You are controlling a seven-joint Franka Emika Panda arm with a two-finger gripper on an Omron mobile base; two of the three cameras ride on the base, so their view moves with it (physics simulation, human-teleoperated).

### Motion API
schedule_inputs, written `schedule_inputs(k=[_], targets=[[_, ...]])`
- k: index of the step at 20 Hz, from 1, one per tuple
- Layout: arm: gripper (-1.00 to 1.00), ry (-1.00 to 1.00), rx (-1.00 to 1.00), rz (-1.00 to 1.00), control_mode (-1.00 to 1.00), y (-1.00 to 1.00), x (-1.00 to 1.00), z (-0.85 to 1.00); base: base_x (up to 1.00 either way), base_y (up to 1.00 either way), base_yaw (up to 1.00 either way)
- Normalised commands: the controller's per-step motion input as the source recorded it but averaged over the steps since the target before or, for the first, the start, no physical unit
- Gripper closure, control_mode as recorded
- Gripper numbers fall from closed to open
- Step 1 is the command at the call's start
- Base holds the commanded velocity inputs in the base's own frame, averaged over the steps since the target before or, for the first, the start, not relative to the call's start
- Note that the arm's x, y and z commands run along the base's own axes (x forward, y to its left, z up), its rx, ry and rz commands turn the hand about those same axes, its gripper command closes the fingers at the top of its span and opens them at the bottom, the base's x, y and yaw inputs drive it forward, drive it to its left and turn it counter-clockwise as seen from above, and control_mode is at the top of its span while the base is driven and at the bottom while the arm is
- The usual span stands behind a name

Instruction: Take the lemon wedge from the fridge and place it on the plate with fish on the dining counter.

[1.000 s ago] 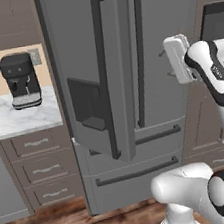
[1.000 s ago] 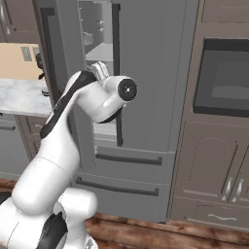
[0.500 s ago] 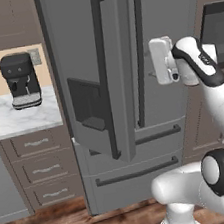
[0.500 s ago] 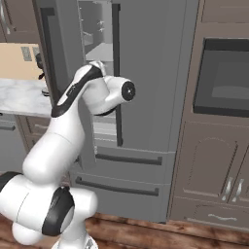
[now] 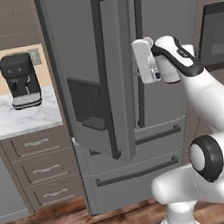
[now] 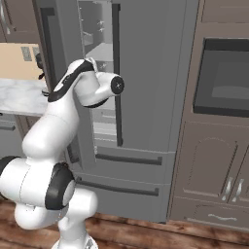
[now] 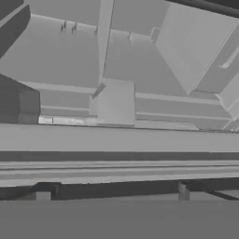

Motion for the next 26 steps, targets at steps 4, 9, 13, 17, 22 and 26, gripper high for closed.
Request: schedule_inputs(k=[4,9,13,17,22,26], targets=[[-1.0,0.0,0.0,0.0,-1.0,0.08,0.39,-0.01,0.0,0.0,0.0],[-1.0,0.0,0.0,0.0,-1.0,0.2,0.07,0.0,0.0,0.0,0.0],[-1.0,0.01,-0.07,0.08,-1.0,0.75,-0.22,-0.01,0.0,0.0,0.0],[-1.0,0.0,-0.19,0.3,-1.0,1.0,-0.71,0.0,0.0,0.0,0.0],[-1.0,0.0,-0.14,0.38,-1.0,1.0,-0.81,0.0,0.0,0.0,0.0],[-1.0,0.05,-0.03,0.24,-1.0,1.0,0.1,-0.02,0.0,0.0,0.0]])
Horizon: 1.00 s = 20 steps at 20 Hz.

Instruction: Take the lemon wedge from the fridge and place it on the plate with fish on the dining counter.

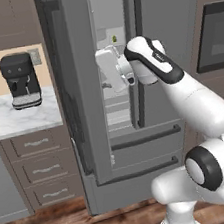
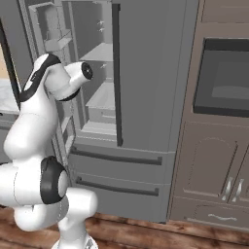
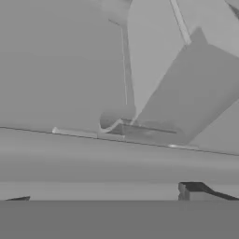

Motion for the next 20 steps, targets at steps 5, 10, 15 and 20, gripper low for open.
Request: schedule_inputs(k=[5,10,15,20], targets=[[-1.0,0.0,0.0,0.06,-1.0,1.0,0.27,-0.28,0.0,0.0,0.0],[-1.0,-0.01,0.0,0.01,-1.0,0.4,-0.06,-0.05,0.0,0.0,0.0],[-1.0,-0.23,0.0,0.02,-1.0,-0.98,-0.96,0.3,0.0,0.0,0.0],[-1.0,-0.14,-0.17,0.0,-1.0,-1.0,-0.67,0.0,0.0,0.0,0.0]])
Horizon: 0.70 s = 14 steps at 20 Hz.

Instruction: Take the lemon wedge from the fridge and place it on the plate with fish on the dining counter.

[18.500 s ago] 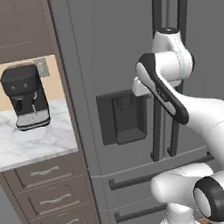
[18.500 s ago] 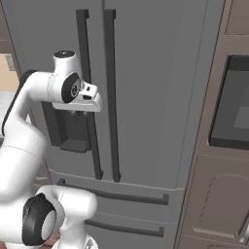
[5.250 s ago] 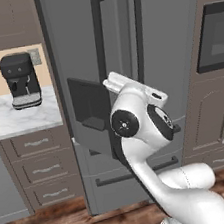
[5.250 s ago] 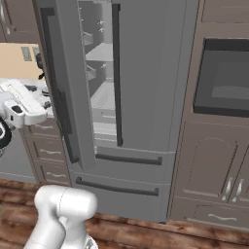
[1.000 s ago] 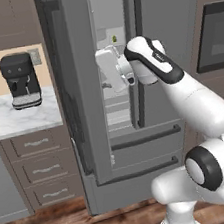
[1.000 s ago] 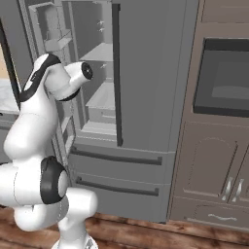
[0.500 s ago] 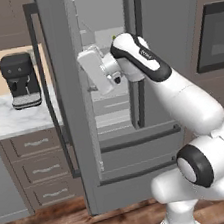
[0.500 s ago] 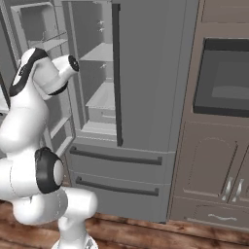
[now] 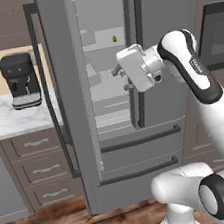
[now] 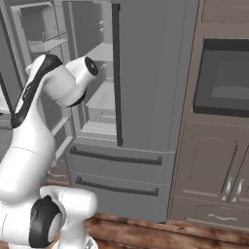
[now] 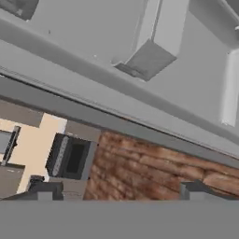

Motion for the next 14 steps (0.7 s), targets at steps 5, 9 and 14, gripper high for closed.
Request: schedule_inputs(k=[5,9,14], targets=[[-1.0,-0.3,-0.37,0.01,-1.0,-1.0,-0.69,0.0,0.0,0.0,0.0],[-1.0,-0.41,-0.43,-0.02,-1.0,-0.93,-0.33,0.01,0.0,0.0,0.0],[-1.0,-0.41,-0.4,-0.19,-1.0,-0.82,-0.07,0.0,0.0,0.0,0.0]])
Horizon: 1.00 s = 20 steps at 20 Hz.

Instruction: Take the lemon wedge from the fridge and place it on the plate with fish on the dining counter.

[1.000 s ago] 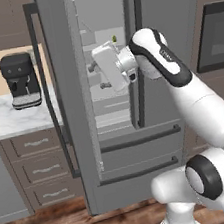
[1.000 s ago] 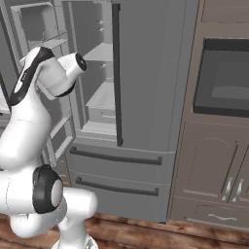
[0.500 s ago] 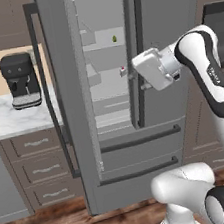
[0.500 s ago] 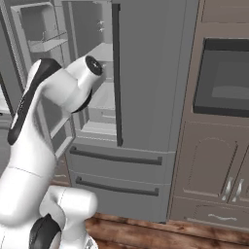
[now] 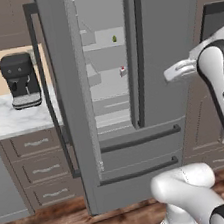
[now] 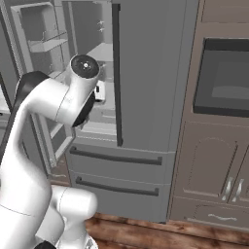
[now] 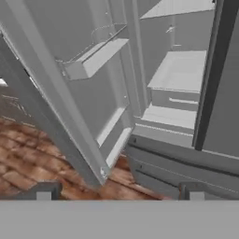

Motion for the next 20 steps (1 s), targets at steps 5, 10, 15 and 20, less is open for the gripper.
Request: schedule_inputs(k=[5,10,15,20], targets=[[-1.0,-0.23,-0.06,-0.4,-1.0,-0.6,0.45,0.0,0.0,0.0,0.0],[-1.0,-0.07,0.0,-0.26,-1.0,-0.21,0.31,0.01,0.0,0.0,0.0],[-1.0,0.01,0.0,0.0,-1.0,0.0,0.63,0.0,0.0,0.0,0.0],[-1.0,0.01,0.0,-0.01,-1.0,0.0,1.0,0.0,0.0,0.0,0.0]])
